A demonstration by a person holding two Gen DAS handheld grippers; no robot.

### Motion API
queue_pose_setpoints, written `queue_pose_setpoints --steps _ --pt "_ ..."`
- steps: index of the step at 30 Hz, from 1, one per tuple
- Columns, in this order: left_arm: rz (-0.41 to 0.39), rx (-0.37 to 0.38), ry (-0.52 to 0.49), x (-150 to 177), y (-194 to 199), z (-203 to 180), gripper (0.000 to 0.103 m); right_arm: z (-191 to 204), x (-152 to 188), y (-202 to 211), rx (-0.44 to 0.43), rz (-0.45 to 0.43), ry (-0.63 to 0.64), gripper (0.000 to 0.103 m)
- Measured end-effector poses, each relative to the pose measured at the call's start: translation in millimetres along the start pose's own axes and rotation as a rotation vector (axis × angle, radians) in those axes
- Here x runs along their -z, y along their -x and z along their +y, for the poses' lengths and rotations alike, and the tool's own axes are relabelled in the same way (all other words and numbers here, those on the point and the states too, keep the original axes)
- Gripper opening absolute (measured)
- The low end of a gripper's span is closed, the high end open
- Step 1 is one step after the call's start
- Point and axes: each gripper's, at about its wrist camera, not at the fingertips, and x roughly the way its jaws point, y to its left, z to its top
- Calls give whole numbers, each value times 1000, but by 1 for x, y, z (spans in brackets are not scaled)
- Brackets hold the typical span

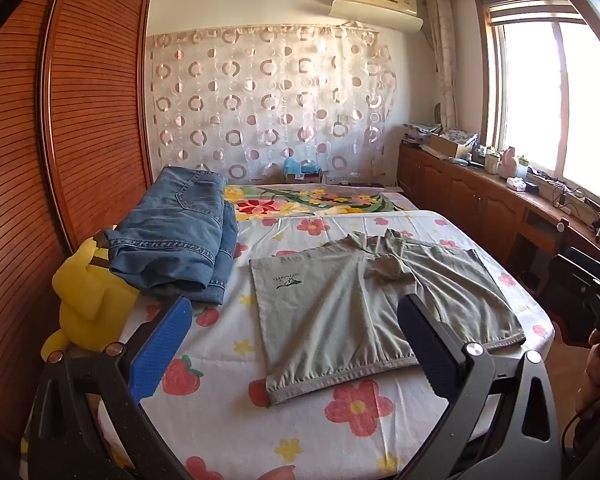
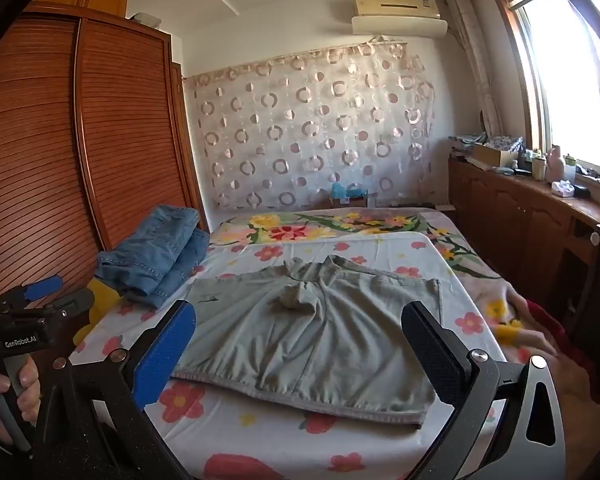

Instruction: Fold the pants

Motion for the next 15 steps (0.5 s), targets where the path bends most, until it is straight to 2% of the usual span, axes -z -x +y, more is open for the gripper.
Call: queue_pose_setpoints --steps 15 --pt "-14 5 7 -1 1 -1 103 3 1 4 -1 -6 4 103"
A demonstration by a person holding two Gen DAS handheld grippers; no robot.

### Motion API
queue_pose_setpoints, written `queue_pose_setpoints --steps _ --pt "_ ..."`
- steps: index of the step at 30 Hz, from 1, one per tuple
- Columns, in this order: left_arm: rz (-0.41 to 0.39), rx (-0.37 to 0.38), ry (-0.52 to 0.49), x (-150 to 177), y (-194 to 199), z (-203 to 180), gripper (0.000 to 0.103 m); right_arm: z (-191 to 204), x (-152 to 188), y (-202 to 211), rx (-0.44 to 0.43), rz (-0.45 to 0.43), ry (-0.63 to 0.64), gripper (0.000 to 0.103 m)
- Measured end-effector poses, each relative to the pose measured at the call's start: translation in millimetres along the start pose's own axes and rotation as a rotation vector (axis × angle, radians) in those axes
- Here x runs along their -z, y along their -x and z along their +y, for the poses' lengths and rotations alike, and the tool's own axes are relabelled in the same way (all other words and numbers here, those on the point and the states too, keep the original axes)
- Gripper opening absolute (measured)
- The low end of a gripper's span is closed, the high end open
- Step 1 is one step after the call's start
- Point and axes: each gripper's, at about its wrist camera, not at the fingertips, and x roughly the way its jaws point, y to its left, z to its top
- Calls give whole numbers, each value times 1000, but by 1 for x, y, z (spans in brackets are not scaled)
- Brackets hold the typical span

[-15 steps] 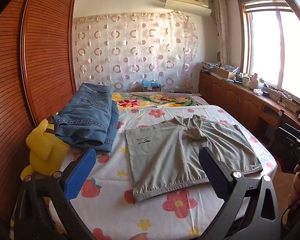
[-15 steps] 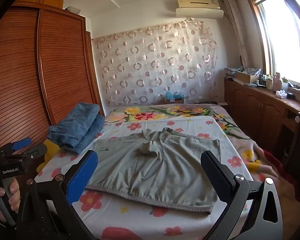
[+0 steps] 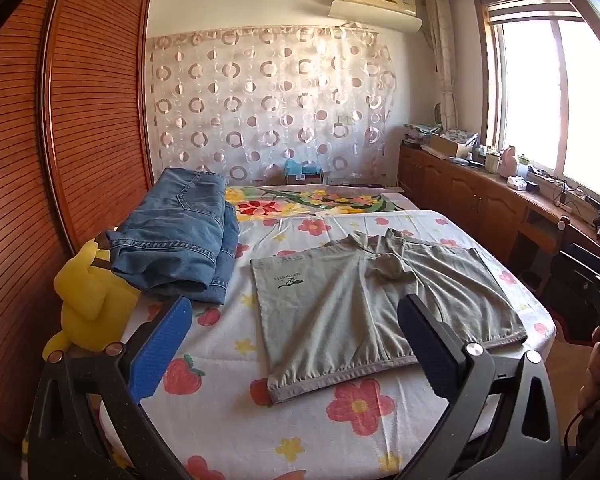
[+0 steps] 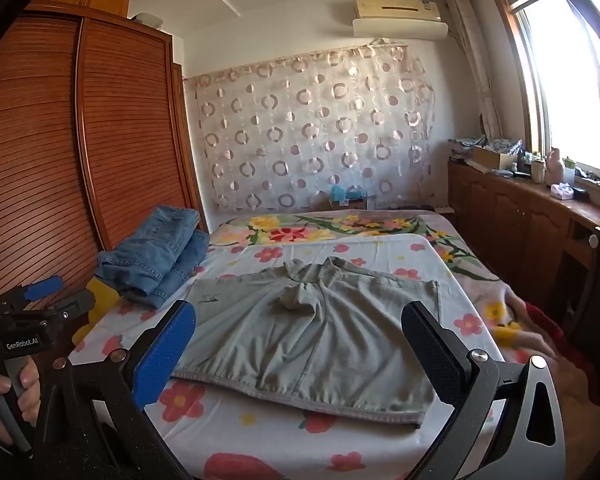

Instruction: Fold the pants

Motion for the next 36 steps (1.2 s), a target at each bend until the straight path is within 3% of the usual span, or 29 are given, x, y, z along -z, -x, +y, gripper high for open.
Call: queue_pose_setpoints --steps 36 --pt "-33 -4 -21 -7 17 -3 103 -2 -1 -3 -4 5 -6 103"
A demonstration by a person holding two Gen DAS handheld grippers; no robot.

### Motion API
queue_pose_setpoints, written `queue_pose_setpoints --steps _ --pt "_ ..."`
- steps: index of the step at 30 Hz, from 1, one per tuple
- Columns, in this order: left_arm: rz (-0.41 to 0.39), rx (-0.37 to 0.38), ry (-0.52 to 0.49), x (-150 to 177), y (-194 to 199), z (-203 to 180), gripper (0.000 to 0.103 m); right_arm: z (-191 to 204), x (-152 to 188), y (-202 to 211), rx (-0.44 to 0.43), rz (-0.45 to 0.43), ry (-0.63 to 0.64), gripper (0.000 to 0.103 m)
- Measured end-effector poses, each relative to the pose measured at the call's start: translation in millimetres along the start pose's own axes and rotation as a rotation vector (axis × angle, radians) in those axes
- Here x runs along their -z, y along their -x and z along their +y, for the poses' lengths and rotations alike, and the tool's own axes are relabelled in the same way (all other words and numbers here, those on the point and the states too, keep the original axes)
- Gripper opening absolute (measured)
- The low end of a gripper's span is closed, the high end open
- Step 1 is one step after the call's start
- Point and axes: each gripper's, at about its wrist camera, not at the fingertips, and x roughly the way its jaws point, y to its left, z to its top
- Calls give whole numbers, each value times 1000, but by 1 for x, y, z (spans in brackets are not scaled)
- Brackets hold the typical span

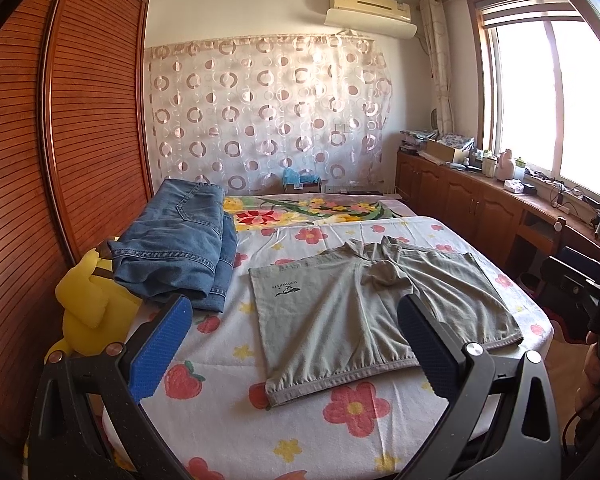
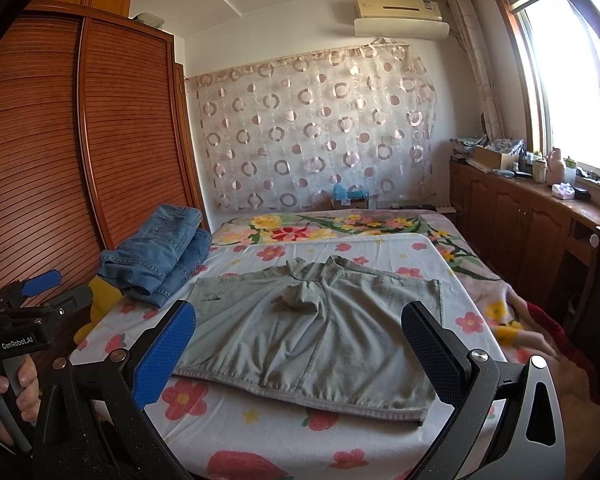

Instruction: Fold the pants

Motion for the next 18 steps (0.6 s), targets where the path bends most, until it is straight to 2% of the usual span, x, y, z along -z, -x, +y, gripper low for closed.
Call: queue_pose_setpoints --steps 18 --pt "-8 -2 0 1 0 1 103 1 1 0 1 -1 -1 103"
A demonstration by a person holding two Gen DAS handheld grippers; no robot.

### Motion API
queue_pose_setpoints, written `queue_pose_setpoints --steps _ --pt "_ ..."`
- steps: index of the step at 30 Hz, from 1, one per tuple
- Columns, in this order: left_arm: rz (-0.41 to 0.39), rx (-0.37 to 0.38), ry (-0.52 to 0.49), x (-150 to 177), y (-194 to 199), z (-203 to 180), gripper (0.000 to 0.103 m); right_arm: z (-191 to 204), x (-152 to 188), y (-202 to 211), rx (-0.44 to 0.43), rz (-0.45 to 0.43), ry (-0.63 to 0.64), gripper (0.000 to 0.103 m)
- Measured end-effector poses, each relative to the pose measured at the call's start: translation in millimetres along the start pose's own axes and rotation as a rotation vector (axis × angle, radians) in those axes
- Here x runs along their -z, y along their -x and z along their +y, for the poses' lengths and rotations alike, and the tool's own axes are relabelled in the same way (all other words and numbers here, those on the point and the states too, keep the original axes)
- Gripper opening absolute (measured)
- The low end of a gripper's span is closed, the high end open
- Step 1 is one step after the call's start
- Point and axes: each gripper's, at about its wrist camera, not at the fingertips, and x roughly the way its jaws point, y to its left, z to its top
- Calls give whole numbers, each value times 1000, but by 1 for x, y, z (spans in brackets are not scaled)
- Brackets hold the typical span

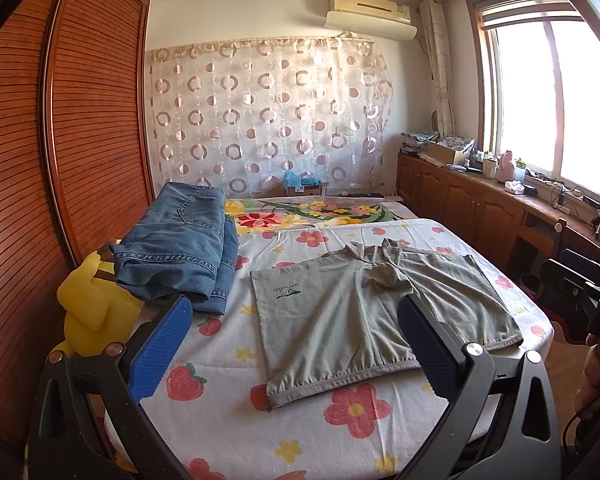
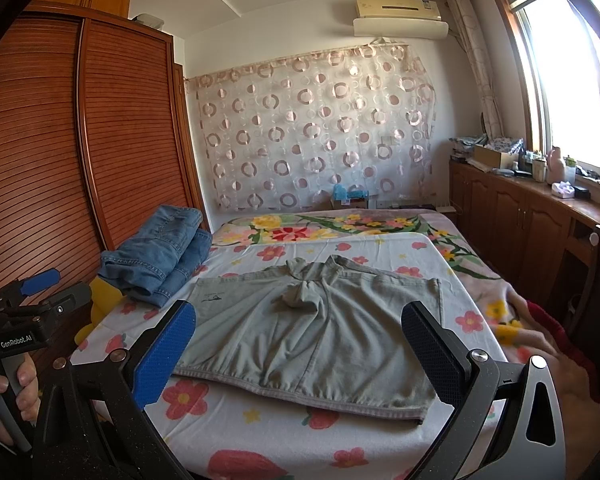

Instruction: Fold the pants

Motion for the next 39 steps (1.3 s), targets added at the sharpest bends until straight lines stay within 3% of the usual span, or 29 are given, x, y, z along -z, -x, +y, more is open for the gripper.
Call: queue_pose_setpoints --steps 24,39 --pt "7 4 4 0 0 0 103 1 1 1 -2 1 -1 103" --pt "109 50 -2 14 -45 14 103 -24 3 -13 46 44 24 103"
